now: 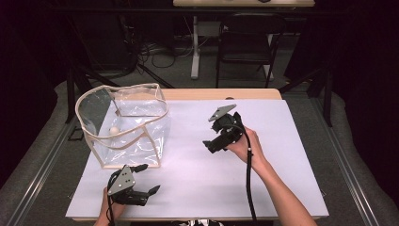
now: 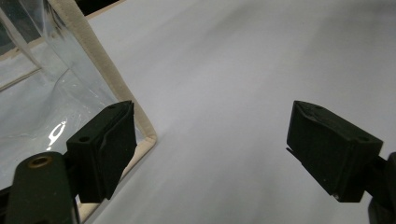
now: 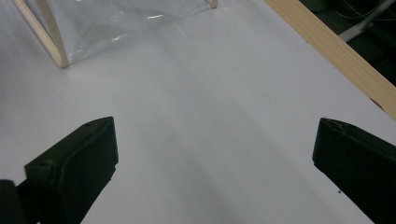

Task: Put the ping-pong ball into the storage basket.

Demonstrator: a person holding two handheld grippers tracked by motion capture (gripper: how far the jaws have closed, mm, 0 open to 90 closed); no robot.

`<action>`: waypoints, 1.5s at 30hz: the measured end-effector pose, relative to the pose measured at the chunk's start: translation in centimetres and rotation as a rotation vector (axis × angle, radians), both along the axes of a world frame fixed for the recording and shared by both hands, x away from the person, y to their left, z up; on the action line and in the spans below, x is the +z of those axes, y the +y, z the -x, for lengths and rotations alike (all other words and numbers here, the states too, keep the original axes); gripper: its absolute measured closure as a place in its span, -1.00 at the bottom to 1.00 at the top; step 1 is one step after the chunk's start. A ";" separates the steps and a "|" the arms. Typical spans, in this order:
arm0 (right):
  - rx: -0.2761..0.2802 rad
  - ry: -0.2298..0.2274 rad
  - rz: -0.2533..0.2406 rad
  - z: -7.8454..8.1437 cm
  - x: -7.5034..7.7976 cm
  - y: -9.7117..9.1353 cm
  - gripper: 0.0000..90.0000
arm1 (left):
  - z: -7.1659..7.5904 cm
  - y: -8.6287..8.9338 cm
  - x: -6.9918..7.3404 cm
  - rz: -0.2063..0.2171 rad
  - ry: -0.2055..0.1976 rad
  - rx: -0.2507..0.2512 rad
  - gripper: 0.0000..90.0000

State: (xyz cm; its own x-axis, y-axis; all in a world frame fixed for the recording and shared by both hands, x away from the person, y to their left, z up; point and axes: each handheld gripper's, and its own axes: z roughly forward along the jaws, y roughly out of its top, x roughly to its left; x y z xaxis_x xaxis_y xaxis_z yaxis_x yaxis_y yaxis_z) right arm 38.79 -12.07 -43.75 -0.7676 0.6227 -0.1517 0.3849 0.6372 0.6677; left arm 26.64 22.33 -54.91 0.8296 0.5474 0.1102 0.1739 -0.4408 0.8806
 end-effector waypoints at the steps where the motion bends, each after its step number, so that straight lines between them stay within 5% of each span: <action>1: -0.004 0.000 -0.002 0.1 -0.1 -0.1 -1.00 | 0.0 0.0 0.0 -0.001 0.002 -0.001 -0.64; 45: -0.072 -0.033 -0.065 5.6 -4.6 -6.8 -1.00 | -0.1 -0.2 -0.1 -0.006 0.005 0.002 -0.64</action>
State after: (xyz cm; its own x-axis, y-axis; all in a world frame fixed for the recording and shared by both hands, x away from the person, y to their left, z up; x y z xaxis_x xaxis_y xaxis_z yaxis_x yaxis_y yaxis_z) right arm 33.22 -18.86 -48.33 -0.7159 0.6853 -0.1336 0.4052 0.5636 0.7198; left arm 26.75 22.15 -55.04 0.8288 0.5488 0.1095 0.1789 -0.4452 0.8773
